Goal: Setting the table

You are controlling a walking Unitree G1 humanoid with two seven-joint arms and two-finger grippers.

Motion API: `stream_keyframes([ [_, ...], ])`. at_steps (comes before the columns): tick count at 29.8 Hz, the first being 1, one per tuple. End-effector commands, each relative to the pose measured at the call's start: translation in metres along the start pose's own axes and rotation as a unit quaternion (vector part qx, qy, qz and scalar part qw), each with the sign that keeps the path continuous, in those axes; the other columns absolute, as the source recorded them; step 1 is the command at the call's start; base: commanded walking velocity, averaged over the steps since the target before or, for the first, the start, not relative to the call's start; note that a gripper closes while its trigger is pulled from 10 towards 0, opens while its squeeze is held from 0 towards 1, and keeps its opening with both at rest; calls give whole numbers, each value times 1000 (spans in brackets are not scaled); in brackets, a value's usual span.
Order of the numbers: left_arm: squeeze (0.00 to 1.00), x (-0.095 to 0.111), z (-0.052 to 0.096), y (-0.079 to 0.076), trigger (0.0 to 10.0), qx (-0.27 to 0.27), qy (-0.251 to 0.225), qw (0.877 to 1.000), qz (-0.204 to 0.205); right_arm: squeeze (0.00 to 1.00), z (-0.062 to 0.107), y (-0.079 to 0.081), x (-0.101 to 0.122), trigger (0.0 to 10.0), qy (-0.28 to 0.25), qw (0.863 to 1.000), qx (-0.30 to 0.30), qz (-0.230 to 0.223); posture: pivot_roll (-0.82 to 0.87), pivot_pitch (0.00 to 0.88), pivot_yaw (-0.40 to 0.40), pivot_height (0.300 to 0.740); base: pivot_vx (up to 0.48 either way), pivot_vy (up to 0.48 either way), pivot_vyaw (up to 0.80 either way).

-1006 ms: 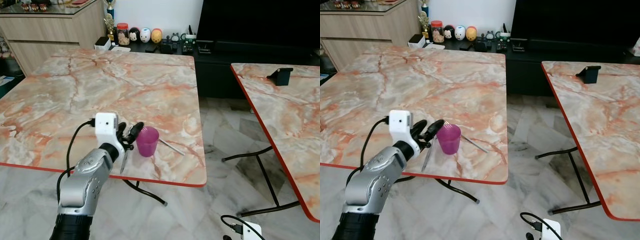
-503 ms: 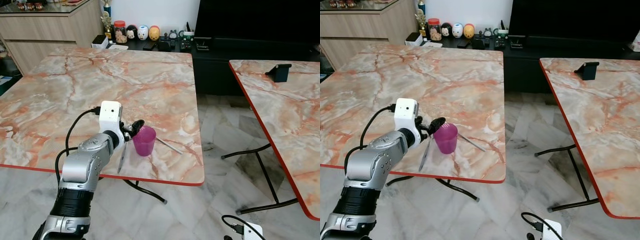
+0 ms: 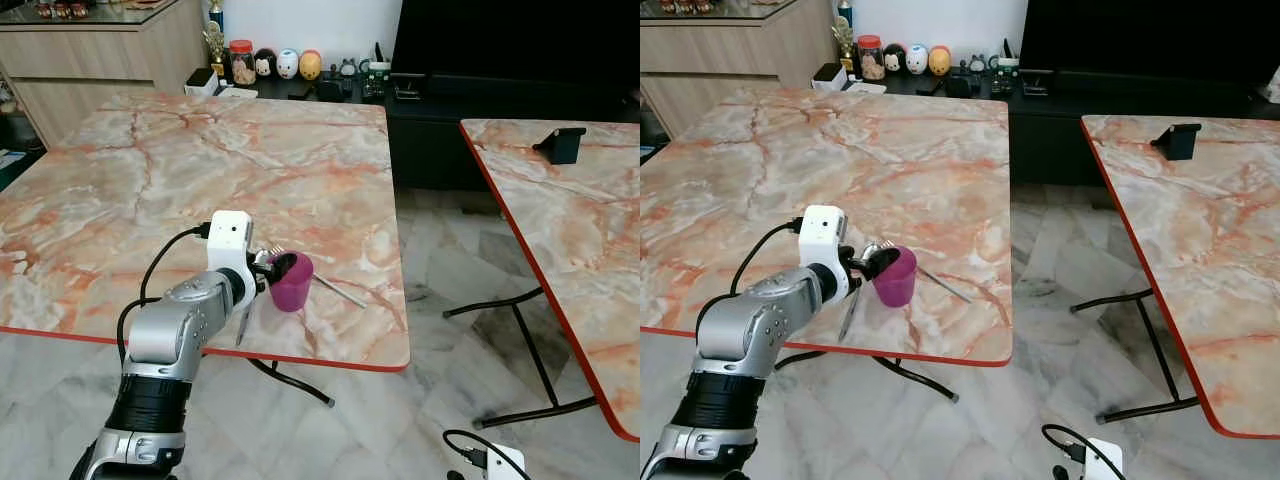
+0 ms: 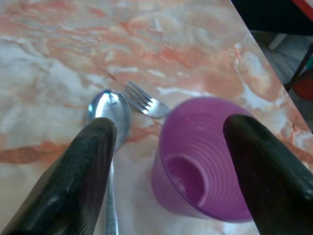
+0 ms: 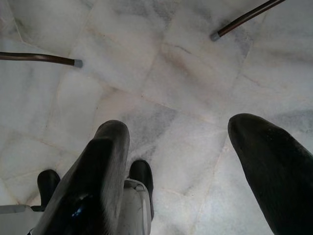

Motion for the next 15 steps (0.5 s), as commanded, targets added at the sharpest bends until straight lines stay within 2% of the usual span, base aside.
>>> stream_keyframes([
  [1, 0, -3, 2, -2, 10000, 0, 9, 1000, -5, 0, 0, -1, 1, 10000, -2, 1000, -2, -2, 134, 0, -36, 740, 0, 0, 0],
  [15, 0, -3, 1, 2, 10000, 15, 21, 999, -22, 0, 0, -1, 1, 10000, -2, 1000, -1, 0, 133, 0, -35, 740, 0, 0, 0],
])
Point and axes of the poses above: a point about 5 cm out from each wrist's last joint towards the gripper, its own z axis pointing back from the gripper into the wrist, its own x axis along the axis of the wrist's last joint, y = z × x, the point moved 4 cm from there along -z, pointing out of the wrist towards the gripper, and after that the axes turned 14 degrees about -z, right-handed, at the moved point
